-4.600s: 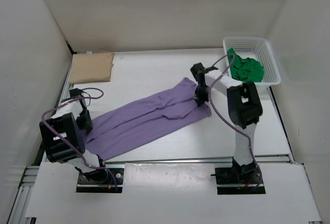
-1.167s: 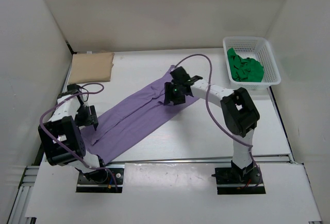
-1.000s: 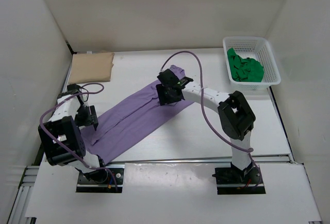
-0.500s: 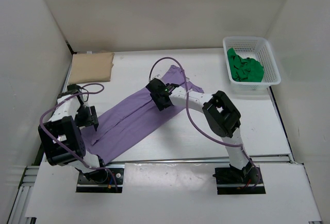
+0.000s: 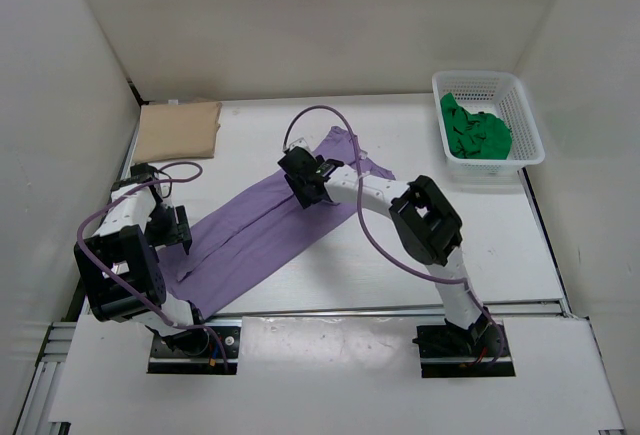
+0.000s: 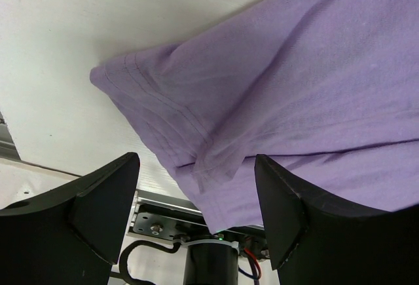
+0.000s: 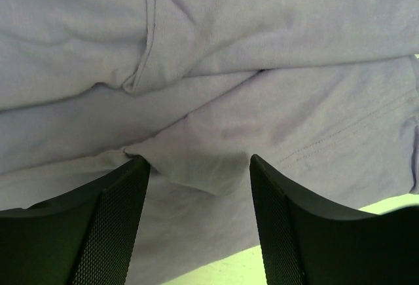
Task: Fold and stack the t-shirts
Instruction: Rotate the tshirt 90 degrees
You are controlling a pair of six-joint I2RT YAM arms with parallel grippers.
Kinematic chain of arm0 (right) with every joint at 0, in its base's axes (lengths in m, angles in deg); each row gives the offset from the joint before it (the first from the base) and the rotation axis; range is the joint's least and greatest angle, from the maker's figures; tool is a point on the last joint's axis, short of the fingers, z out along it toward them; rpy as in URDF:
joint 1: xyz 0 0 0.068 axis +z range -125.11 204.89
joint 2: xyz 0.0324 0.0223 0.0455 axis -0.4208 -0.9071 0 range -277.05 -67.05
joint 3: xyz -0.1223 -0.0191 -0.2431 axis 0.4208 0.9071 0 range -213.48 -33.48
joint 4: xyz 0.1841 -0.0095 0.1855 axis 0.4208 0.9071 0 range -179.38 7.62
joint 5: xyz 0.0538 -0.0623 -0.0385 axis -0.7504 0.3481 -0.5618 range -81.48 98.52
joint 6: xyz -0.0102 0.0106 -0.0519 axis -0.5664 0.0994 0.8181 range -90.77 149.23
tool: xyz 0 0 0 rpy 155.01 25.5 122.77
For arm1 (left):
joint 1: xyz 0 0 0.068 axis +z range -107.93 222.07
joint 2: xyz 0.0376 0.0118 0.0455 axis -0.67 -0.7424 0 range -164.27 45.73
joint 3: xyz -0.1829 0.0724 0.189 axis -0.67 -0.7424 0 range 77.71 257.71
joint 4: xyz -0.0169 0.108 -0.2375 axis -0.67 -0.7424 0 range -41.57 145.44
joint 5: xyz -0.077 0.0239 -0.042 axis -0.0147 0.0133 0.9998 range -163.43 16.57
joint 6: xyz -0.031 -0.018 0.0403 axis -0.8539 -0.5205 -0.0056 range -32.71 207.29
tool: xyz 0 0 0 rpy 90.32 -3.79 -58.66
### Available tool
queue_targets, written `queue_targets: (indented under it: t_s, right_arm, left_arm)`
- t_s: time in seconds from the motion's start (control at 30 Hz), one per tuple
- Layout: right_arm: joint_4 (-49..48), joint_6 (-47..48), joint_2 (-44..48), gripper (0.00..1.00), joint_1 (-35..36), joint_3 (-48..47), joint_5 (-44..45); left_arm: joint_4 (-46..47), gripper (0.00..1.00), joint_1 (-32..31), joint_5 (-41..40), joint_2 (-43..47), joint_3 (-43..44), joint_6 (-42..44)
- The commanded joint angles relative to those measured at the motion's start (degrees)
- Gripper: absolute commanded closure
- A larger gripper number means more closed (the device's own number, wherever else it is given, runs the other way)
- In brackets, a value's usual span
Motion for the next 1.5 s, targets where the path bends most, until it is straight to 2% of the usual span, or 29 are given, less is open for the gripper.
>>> queue_targets:
  t_s: [0.0,0.23,0.6,0.83,0.93,1.07,1.27,1.37,1.47]
  right_arm:
    - [-0.99,-0.59,-1.0,0.33,0.28,-2.56,2.82]
    - [-0.99,-0.06,-2.14,0.34,-0.25,-2.47,5.98]
    - [1.83,-3.58,2.87,0.38,-0.25,0.43,21.1]
    - [4.63,-3.05,3.57,0.38,-0.25,-1.51,21.1]
    - [6.04,-3.58,4.88,0.38,-0.25,0.86,20.58]
    - [6.04,-4.81,10.32,0.38,-0.25,5.76,14.53]
    - [-3.25,-3.49,22.0,0.38,-0.25,16.32,-10.33]
    - [-8.26,-7.26,28.26,0.38,-1.91,21.77,-19.82]
    - [-6.81,-15.68,29.76,0.37,-6.21,24.16,-20.47]
  left_arm:
    - [0.02,0.18,-0.09,1.06,0.7,-0.03,-0.14]
    - [0.02,0.17,-0.09,0.53,0.7,-0.03,-0.14]
    - [0.54,0.17,-0.09,1.06,1.23,-0.65,-0.14]
    - [0.54,0.17,-0.09,1.06,1.23,-0.65,-0.14]
    - [0.54,0.17,-0.09,1.06,1.76,-1.18,-0.14]
    - [1.07,0.17,-0.09,1.06,1.76,-1.7,-0.14]
    - [1.07,0.17,-0.09,1.06,1.23,-1.7,-0.14]
    - [1.07,0.17,-0.09,0.36,1.23,-1.7,-0.14]
    - [1.6,0.17,-0.09,0.36,1.23,-0.65,-0.14]
